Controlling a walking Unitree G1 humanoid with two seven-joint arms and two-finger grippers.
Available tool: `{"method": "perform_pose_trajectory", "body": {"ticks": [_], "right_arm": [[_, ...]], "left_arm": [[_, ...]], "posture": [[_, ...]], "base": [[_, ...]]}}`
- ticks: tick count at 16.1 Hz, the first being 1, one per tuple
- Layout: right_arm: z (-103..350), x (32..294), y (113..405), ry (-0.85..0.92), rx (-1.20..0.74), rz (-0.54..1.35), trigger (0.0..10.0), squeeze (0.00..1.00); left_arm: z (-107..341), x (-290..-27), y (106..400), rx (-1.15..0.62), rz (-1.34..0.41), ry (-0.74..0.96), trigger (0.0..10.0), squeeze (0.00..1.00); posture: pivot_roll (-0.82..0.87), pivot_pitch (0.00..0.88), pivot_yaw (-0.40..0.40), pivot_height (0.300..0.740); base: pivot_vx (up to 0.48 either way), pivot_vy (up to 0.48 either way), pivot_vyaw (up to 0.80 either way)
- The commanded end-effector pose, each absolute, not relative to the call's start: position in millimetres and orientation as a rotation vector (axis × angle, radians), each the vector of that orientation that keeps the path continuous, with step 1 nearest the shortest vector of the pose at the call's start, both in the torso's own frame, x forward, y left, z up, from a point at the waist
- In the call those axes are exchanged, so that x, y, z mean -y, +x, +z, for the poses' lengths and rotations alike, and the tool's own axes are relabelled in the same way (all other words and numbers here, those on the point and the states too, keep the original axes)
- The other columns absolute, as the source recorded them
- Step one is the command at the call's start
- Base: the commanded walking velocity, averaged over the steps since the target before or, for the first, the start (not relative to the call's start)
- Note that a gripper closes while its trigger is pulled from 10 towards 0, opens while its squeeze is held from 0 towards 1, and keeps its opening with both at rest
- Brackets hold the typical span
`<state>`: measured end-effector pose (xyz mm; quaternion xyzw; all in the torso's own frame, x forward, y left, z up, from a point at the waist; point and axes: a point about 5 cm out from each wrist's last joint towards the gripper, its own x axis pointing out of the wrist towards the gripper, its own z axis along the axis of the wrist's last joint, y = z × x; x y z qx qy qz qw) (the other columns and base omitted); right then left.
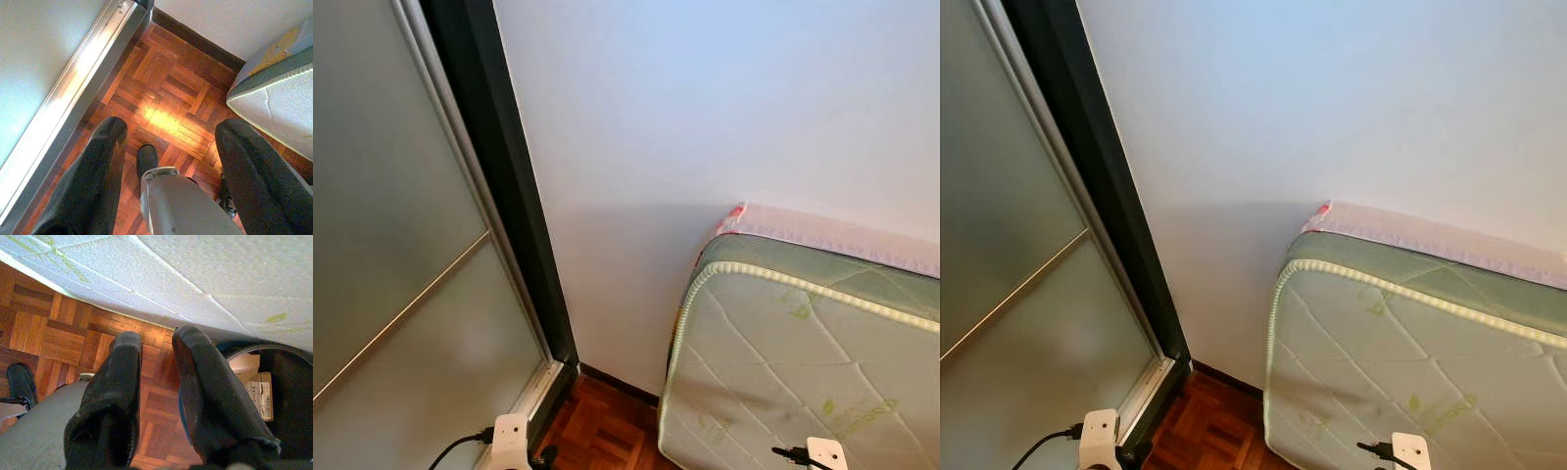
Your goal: Clean up the room
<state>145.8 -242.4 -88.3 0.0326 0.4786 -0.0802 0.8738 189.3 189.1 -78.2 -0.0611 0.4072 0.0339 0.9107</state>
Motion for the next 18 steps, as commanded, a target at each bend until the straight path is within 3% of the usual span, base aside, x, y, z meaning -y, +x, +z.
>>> {"method": "perform_pose_trajectory", "body": {"ticks": [1,3,5,7,12,18], "right_arm": [[-96.9,234.4,123.3,0.020,-1.090,0.019,10.0,0.00],[-97.6,228.5,128.0,0.079,-1.075,-0.061,10.0,0.00],[-103.6,210.8,122.3,0.070,-1.116,-0.033,10.0,0.00],[-104.3,201.8,124.6,0.077,-1.102,-0.019,10.0,0.00],[-102.9,204.3,129.5,0.138,-1.087,-0.108,10.0,0.00],[-103.2,203.5,129.0,0.116,-1.099,-0.076,10.0,0.00]], "left_arm": [[-106.6,-264.9,-15.5,-1.412,-0.016,0.170,10.0,0.00],[-105.7,-267.7,-17.5,-1.358,0.188,-0.017,10.0,0.00],[-105.0,-269.1,-14.4,-1.358,0.130,0.042,10.0,0.00],[-104.3,-271.9,-16.8,-1.351,0.205,-0.010,10.0,0.00],[-104.2,-272.6,-19.0,-1.379,0.164,0.035,10.0,0.00],[-104.1,-272.6,-18.8,-1.367,0.186,0.015,10.0,0.00]], "posture": [[0.12,0.000,-0.034,0.740],[0.12,0.000,-0.030,0.740],[0.12,0.000,-0.033,0.740],[0.12,0.000,-0.027,0.740],[0.10,0.000,-0.010,0.740],[0.12,0.000,-0.031,0.740]], "base": [[0.000,0.000,0.00],[0.000,0.000,0.00],[0.000,0.000,0.00],[0.000,0.000,0.00],[0.000,0.000,0.00],[0.000,0.000,0.00]]}}
